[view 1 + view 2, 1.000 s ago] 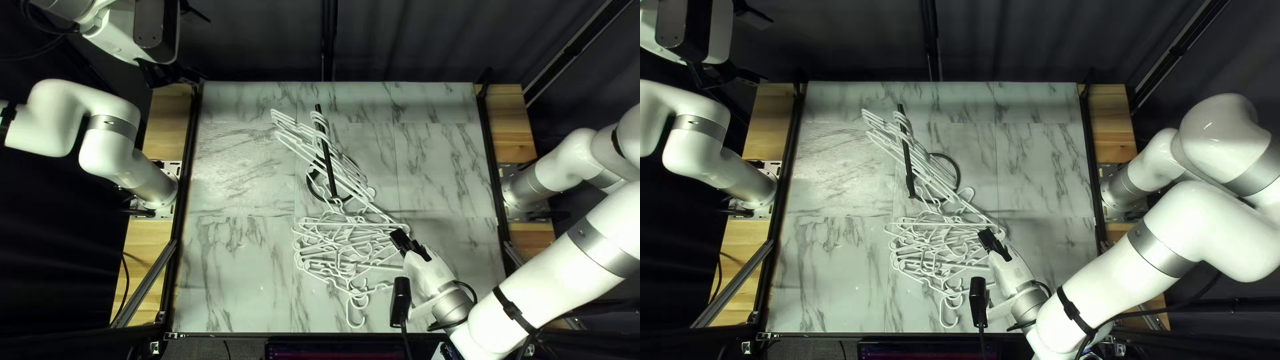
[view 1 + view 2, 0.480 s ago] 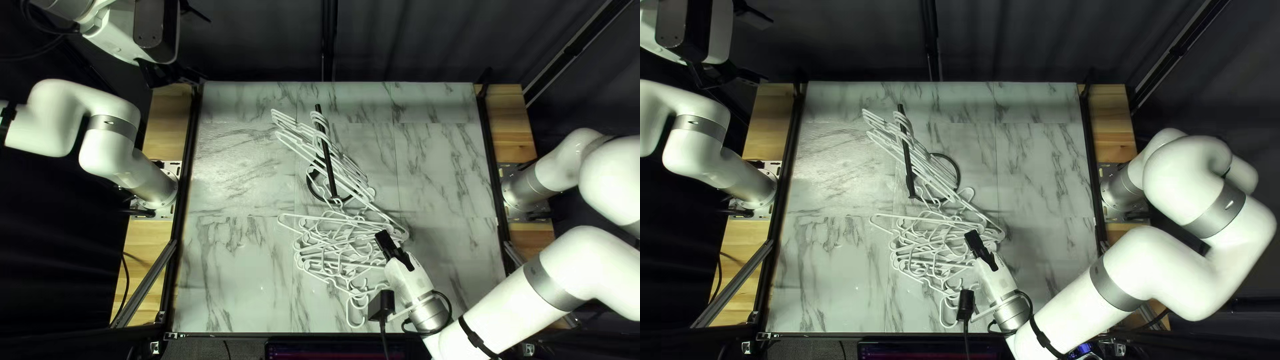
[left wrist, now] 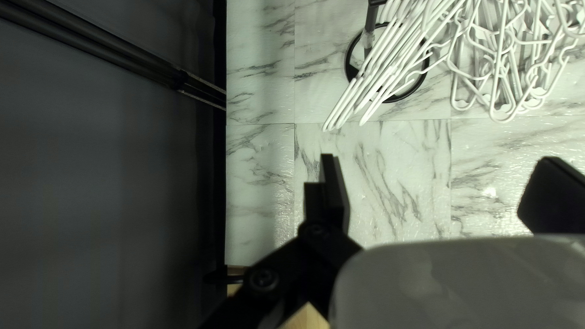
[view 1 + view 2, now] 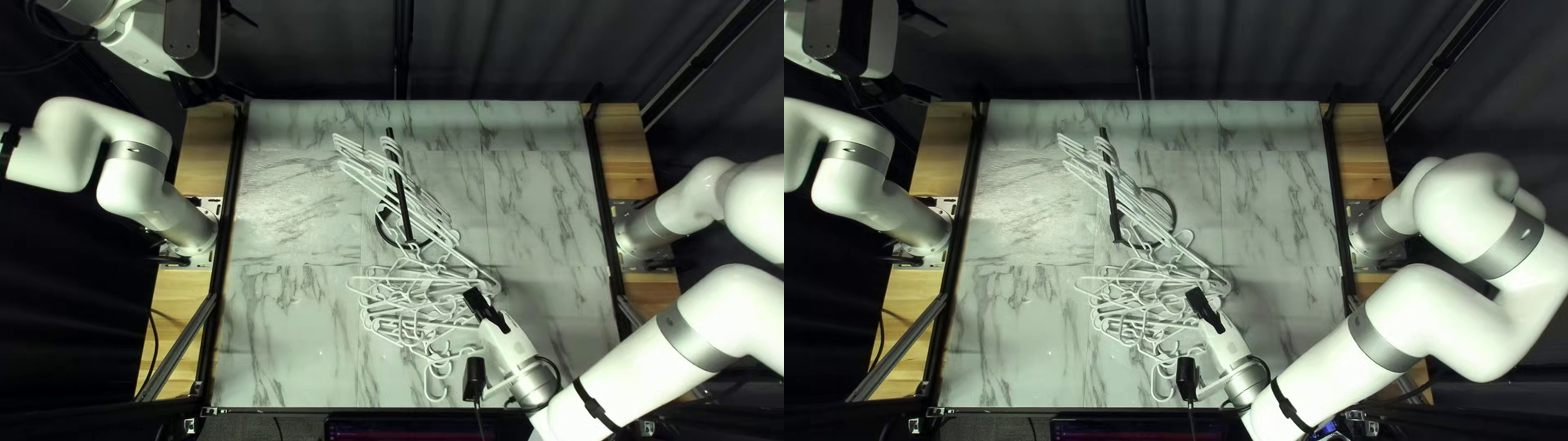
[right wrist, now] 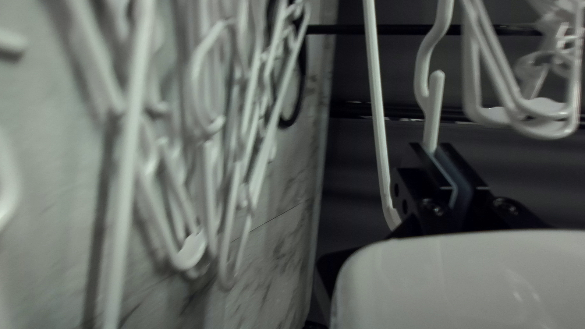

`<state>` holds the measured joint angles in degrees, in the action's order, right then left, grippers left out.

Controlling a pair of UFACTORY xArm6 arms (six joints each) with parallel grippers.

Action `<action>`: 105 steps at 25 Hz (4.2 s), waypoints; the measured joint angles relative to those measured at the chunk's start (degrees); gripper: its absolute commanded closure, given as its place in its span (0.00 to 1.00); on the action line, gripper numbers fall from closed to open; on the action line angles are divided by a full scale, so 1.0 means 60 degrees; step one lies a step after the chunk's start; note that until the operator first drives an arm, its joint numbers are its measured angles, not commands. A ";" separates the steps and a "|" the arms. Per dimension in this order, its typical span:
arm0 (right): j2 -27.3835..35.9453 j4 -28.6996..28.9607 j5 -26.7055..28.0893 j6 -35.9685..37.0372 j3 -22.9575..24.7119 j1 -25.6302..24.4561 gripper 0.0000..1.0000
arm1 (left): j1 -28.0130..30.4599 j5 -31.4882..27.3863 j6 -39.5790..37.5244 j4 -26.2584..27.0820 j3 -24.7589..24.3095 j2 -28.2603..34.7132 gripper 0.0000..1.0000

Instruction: Remove hangers from rack and place onto table

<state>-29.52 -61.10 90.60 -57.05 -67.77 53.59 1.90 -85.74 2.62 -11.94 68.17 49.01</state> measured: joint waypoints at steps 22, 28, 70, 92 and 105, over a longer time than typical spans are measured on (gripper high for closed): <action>0.1852 0.0252 -0.1758 0.0421 0.1566 -0.0014 0.00 | 0.0000 0.0000 0.0000 0.0000 0.0000 0.0000 0.00; 0.3866 0.0148 -0.3052 -0.0451 0.2911 -0.0187 0.00 | 0.0000 0.0000 0.0000 0.0000 0.0000 0.0000 0.00; 1.4302 0.6859 -0.1690 1.1968 0.2124 -0.5181 0.00 | 0.0000 0.0000 0.0000 0.0000 0.0000 -0.0001 0.00; 1.2232 0.7633 0.0252 1.0916 0.0215 -0.7211 0.00 | 0.0000 0.0000 0.0000 0.0000 0.0000 0.0000 0.00; 1.1987 0.7609 0.1200 0.9727 -0.0993 -0.7494 0.00 | 0.0000 0.0000 0.0000 0.0000 0.0000 0.0000 0.00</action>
<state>42.40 -15.44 97.80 1.31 -73.73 8.62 1.90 -85.74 2.62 -11.94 68.17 49.01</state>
